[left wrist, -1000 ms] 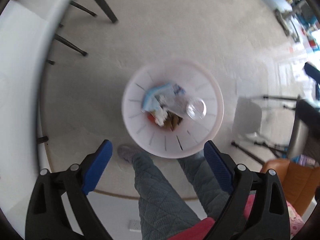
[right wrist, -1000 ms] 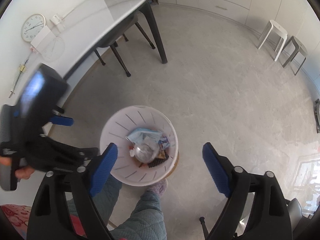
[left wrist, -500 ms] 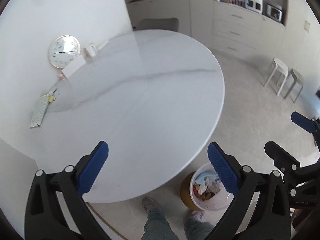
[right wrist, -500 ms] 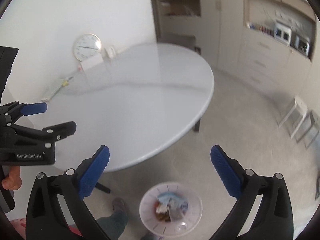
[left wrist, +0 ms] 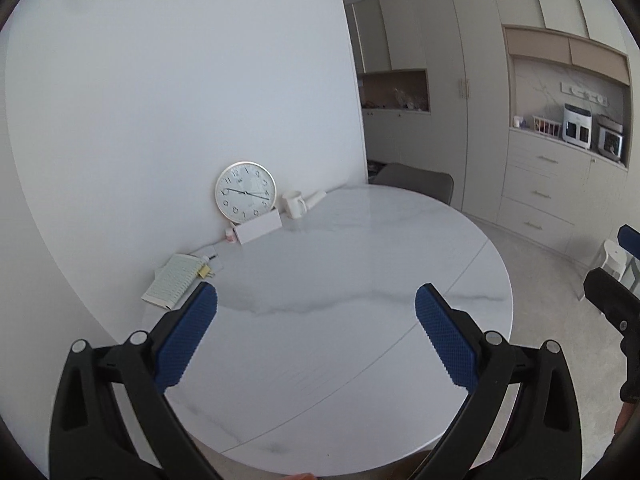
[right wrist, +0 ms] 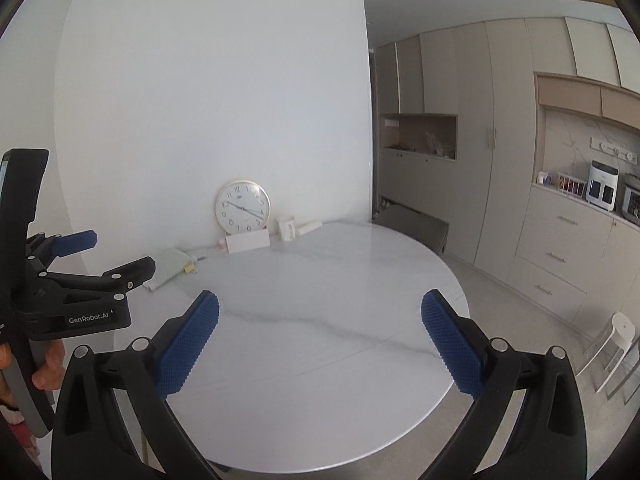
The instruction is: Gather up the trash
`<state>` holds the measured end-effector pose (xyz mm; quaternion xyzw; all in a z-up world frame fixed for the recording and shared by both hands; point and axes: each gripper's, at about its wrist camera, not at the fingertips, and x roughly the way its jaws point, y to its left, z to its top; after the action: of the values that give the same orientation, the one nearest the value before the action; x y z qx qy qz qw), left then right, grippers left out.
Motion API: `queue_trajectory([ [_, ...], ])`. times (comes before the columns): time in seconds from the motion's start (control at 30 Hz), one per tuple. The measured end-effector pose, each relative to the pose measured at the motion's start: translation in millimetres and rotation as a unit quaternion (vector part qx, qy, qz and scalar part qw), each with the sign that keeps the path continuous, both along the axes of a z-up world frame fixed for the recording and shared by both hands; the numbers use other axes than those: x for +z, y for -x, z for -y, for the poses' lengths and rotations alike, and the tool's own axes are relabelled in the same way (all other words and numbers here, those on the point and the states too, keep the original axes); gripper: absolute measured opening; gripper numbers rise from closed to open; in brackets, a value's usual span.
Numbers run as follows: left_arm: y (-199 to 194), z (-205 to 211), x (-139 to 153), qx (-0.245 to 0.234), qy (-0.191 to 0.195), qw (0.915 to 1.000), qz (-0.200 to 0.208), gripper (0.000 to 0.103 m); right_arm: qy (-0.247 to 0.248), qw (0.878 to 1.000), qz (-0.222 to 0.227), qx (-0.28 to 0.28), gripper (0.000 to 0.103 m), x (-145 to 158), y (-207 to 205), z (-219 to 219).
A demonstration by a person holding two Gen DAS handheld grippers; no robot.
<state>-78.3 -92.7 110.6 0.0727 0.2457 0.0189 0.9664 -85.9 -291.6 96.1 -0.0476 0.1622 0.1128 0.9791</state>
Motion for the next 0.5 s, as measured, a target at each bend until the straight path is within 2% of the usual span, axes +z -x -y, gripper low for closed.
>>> queue_trajectory([
  [0.13, 7, -10, 16, 0.022, 0.008, 0.9995, 0.019, 0.095, -0.011, 1.0, 0.017, -0.005, 0.101, 17, 5, -3],
  [0.3, 11, -10, 3, 0.029, 0.016, 0.9995, 0.004, 0.095, -0.026, 1.0, 0.006, -0.017, 0.101, 10, 6, -5],
  [0.5, 11, -10, -8, 0.028, 0.023, 0.9993, -0.01, 0.095, -0.01, 0.999, 0.001, -0.036, 0.101, 2, 9, -9],
])
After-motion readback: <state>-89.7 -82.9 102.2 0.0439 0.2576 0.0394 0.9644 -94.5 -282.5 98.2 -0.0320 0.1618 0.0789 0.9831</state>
